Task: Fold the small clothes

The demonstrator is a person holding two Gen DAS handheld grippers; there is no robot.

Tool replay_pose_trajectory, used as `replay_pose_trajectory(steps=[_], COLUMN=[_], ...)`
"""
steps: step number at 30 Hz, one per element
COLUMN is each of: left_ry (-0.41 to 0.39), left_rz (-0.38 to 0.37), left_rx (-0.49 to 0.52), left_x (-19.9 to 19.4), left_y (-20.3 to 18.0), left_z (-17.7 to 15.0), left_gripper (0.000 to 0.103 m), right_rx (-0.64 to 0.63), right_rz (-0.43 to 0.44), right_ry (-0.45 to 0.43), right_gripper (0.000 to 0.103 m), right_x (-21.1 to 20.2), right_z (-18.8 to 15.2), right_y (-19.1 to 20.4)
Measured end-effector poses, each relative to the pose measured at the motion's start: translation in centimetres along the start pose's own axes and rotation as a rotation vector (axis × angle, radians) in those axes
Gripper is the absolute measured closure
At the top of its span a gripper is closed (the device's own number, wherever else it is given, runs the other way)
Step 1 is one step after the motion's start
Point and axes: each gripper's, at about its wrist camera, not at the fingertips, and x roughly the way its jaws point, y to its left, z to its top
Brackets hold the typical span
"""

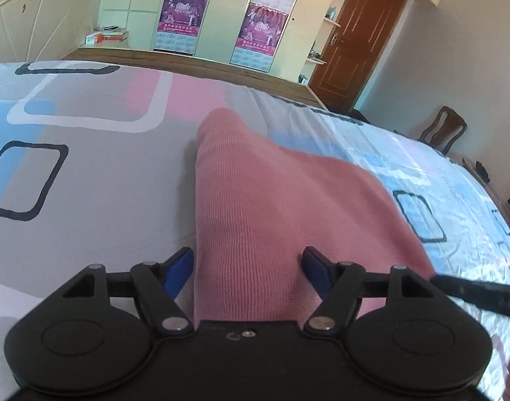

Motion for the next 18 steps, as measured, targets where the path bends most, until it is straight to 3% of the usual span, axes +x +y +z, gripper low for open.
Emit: replay_pose_trajectory(steps=[4, 6, 10, 13, 18], left_ry=[0.012, 0.01, -0.017, -0.036, -0.029], left_rz=[0.001, 0.011, -0.005, -0.002, 0.012], left_rx=[-0.037, -0.018, -0.012, -0.008, -0.019], left_x=[0.7, 0.6, -0.9, -1.0, 0.8], left_y=[0.3, 0.0, -0.2, -0.3, -0.7], left_z=[-0.6, -0.4, 0.5, 1.5, 3.2], left_gripper=[0.028, 0.028, 0.031, 0.031, 0.031], right_rx=[-0.071, -0.028, -0.004, 0.024, 0.076], right_rz=[-0.085, -0.068, -0.035, -0.02, 0.003], right_ry=[0.068, 0.085, 0.054, 0.01, 0.003], right_gripper=[0.084, 0.083, 0.083, 0.074, 0.063], right_x=[1.1, 1.7, 0.6, 0.3, 3.3], right_z=[-2.7, -3.0, -1.7, 0.3, 3.6], right_y=[0.5, -0.5, -0.7, -0.8, -1.0])
